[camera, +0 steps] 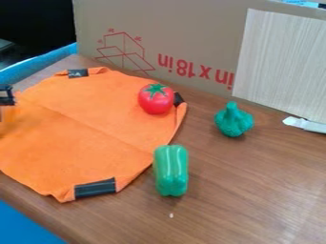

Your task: Fold the cloth from bottom left to top right , over the tomato

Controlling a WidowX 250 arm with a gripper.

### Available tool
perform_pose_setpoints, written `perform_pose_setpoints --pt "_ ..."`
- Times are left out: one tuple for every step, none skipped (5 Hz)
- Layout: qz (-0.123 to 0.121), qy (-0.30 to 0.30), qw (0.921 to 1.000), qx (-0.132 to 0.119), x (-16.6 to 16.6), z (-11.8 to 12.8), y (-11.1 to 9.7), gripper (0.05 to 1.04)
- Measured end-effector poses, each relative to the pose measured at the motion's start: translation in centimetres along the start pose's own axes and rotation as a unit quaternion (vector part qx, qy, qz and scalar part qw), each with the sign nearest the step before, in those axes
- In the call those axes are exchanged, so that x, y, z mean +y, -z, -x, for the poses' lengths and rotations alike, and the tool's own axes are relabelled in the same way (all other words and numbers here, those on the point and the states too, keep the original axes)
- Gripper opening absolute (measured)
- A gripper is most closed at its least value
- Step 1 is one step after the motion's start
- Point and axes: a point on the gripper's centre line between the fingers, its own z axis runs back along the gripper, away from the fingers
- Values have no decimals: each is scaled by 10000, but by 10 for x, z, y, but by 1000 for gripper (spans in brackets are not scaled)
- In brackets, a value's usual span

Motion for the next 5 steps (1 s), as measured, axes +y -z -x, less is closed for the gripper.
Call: perform_pose_setpoints --pt "37 180 9998 6 -12 0 -10 66" --pt "150 147 9997 129 -42 -10 -25 54" --pt "256 -237 9975 613 -73 -28 -32 54" --pt "384 -466 9931 1004 -101 -40 -35 54" --pt "605 -614 9888 1221 -124 -47 -43 54"
